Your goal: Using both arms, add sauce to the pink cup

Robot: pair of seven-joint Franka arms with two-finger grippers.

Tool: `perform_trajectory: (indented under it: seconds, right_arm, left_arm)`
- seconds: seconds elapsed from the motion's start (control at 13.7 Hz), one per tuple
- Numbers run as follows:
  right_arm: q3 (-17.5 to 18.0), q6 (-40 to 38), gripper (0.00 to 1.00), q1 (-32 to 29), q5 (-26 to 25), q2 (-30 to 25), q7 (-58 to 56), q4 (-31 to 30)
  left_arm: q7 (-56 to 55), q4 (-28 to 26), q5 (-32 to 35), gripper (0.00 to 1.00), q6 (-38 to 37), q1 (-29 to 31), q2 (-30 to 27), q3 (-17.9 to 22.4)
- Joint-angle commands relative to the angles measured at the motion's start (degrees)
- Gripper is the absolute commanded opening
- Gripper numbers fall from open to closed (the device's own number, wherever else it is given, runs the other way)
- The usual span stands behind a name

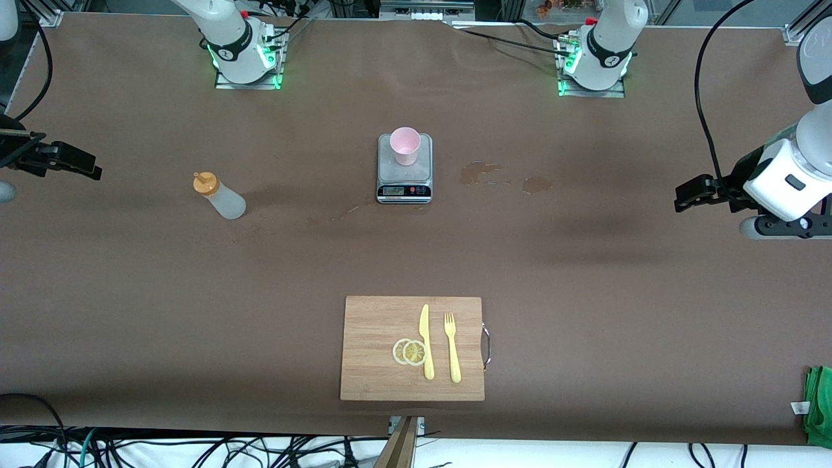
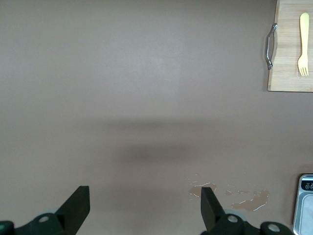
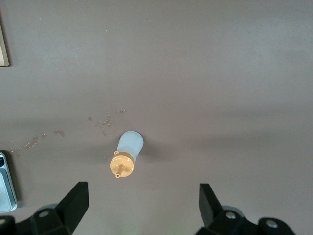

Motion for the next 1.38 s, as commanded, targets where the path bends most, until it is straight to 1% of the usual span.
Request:
perform_trajectory:
  seconds: [0.0,1.31]
  right_arm:
    - [0.02,0.37,1.0,-0.18,0.65,-0.54,0.92,0.09]
    - [0.02,3.62,1.0,-0.01,0.65,-1.15,0.57,-2.02]
  left_arm:
    - [0.94,2.29,-0.11,1.0,-0.7,-0.04,1.23,-0.1]
    - [1.02,2.73,-0.11,1.0,-0.7,-0.31,1.67,-0.19]
